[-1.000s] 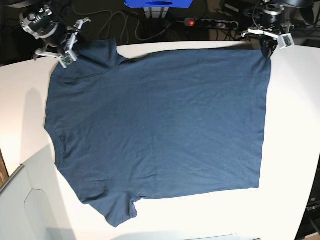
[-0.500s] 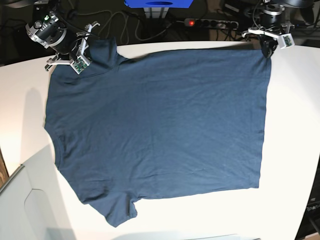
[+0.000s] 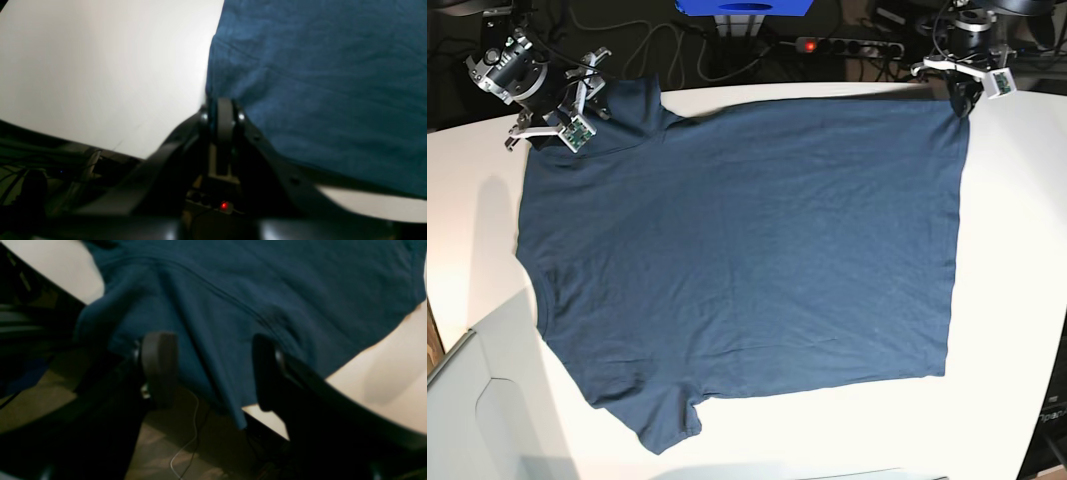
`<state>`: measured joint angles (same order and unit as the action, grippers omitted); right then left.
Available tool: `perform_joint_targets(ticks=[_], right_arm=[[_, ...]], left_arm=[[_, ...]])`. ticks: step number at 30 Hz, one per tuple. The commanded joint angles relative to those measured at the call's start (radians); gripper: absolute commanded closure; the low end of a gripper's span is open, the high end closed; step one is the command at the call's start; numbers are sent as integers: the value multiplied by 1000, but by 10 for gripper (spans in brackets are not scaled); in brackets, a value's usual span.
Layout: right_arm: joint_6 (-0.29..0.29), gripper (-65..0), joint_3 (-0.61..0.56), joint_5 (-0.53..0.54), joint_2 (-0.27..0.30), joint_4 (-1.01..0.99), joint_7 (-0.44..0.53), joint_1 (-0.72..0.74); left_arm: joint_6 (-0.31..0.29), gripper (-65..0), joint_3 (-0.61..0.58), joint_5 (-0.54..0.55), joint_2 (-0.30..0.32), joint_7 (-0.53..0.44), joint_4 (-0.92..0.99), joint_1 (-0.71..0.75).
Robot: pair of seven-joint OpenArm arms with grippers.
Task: Fold the T-shirt properly
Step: 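Adjust the right gripper's hold on the shoulder corner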
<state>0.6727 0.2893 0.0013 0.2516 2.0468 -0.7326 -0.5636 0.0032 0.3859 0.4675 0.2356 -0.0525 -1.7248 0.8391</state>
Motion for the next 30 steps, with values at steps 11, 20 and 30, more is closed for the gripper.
perform_joint_targets(ticks=[11,20,30], right_arm=[[25,-345,6,9,10,-163,26,44],[25,-258,1,9,28,-196,26,53],[25,0,0,9,50,-272,28,83]], left_arm=[[4,0,11,-2,11,-27,-13,13],[4,0,11,-2,11,-27,-14,13],[4,0,11,-2,11,-27,-16,13]])
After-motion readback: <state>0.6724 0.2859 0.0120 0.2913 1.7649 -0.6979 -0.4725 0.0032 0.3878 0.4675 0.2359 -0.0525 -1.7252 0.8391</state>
